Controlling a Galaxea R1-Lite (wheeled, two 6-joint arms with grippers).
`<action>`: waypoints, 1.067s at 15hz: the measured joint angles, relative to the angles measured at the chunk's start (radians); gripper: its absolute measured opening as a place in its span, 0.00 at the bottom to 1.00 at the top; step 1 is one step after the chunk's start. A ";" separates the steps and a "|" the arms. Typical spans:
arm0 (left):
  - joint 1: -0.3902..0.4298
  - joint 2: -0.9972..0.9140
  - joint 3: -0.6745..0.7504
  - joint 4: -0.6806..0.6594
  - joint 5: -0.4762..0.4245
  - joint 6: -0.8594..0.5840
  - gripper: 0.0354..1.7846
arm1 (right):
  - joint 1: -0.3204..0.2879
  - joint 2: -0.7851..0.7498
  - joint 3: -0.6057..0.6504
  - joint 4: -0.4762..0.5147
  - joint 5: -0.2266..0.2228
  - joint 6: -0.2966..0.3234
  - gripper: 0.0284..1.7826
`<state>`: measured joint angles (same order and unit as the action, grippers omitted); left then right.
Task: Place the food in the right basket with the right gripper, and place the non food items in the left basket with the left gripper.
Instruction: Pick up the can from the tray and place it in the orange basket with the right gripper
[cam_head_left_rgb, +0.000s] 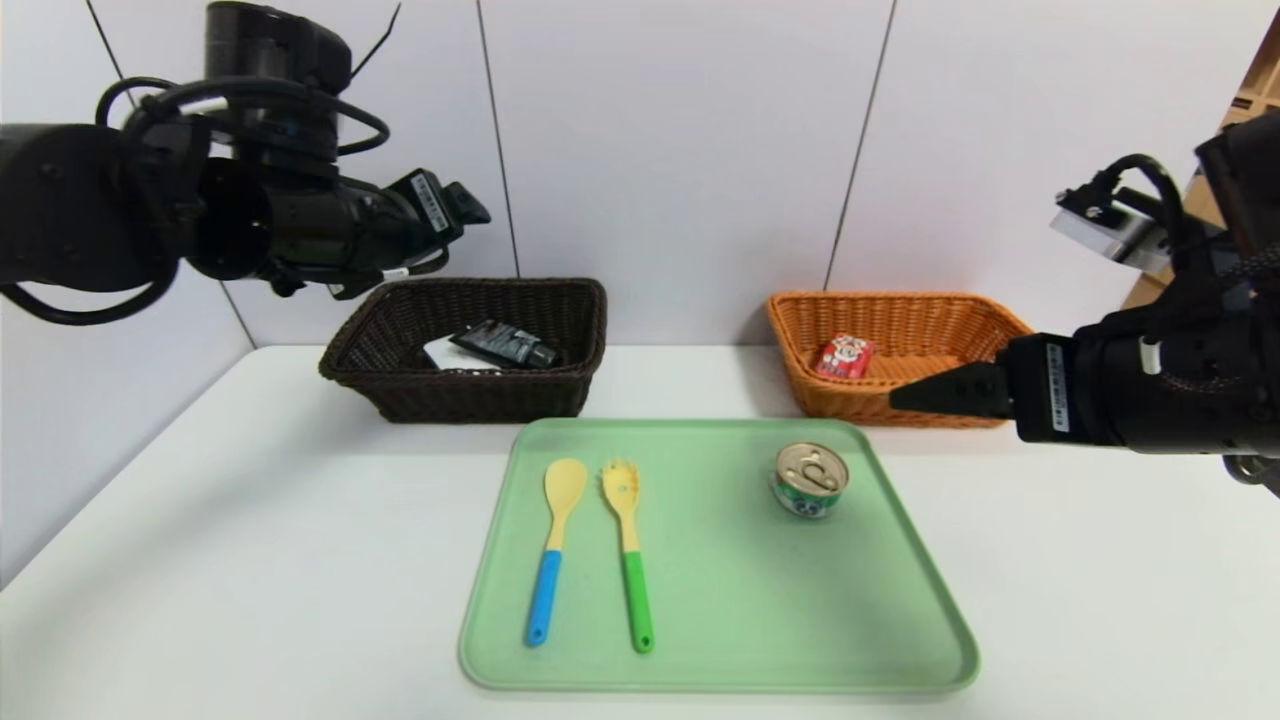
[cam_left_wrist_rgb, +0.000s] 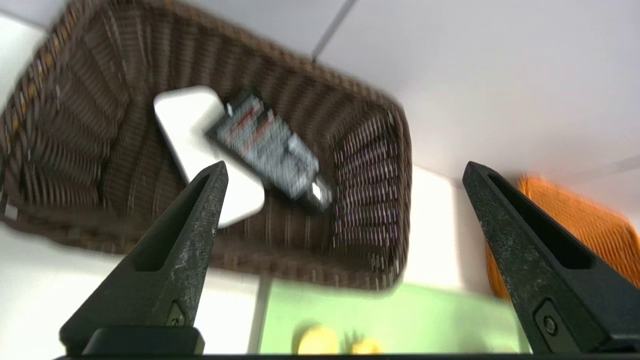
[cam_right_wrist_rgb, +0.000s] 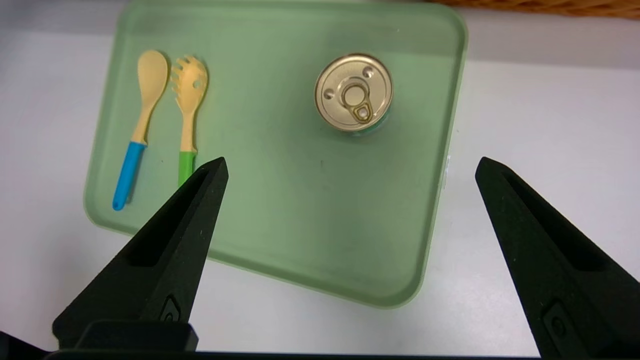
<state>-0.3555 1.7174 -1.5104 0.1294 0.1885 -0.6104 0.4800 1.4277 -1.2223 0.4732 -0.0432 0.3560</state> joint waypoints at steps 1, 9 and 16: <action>0.000 -0.036 0.018 0.040 -0.029 0.002 0.93 | 0.013 0.032 -0.041 0.044 -0.004 0.003 0.96; 0.000 -0.369 0.411 0.157 -0.169 0.165 0.94 | 0.079 0.333 -0.287 0.247 -0.087 0.108 0.96; 0.000 -0.476 0.540 0.116 -0.192 0.169 0.94 | 0.100 0.491 -0.303 0.191 -0.172 0.188 0.96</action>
<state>-0.3553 1.2417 -0.9706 0.2453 -0.0038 -0.4419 0.5796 1.9185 -1.5255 0.6638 -0.2149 0.5436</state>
